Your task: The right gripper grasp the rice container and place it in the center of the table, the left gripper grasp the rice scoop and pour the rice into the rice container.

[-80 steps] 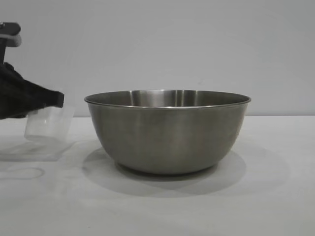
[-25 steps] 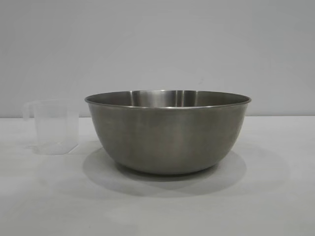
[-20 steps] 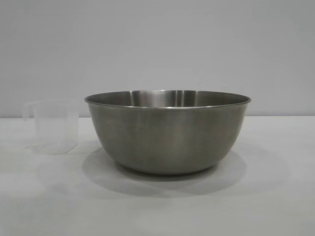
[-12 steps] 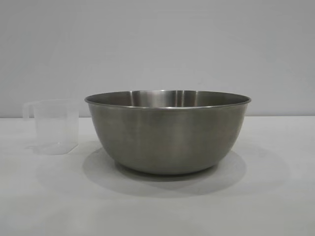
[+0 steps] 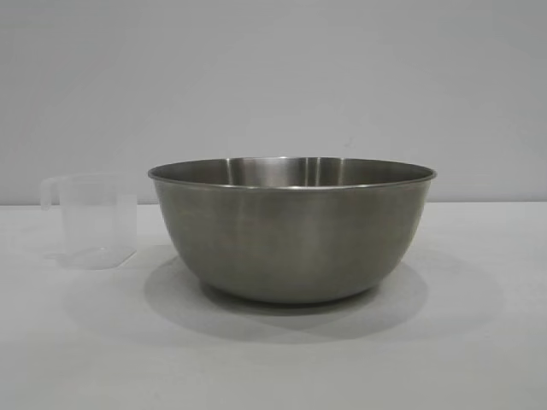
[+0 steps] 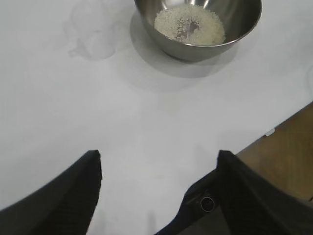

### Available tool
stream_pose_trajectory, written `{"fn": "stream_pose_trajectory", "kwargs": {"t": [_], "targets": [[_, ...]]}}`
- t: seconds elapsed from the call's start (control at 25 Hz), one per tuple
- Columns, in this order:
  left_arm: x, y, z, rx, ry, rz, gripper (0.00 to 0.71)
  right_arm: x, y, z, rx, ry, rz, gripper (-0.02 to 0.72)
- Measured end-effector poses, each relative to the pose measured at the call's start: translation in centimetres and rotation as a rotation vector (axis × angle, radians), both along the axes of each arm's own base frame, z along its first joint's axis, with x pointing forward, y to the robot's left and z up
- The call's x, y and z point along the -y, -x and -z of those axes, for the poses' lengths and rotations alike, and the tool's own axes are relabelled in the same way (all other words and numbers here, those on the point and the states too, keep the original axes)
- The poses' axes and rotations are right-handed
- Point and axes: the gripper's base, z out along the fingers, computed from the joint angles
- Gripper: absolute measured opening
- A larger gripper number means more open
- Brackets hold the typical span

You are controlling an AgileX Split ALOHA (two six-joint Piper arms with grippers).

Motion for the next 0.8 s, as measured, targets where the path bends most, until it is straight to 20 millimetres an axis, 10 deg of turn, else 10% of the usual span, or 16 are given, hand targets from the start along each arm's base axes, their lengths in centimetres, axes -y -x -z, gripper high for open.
{"fn": "stream_pose_trajectory", "kwargs": {"t": [0.8], "targets": [[-0.7,0.2,2.4,0.070,-0.021,-0.047,0.437,0.0,0.0,0.0,0.000,0.000,0.000,0.445]]}}
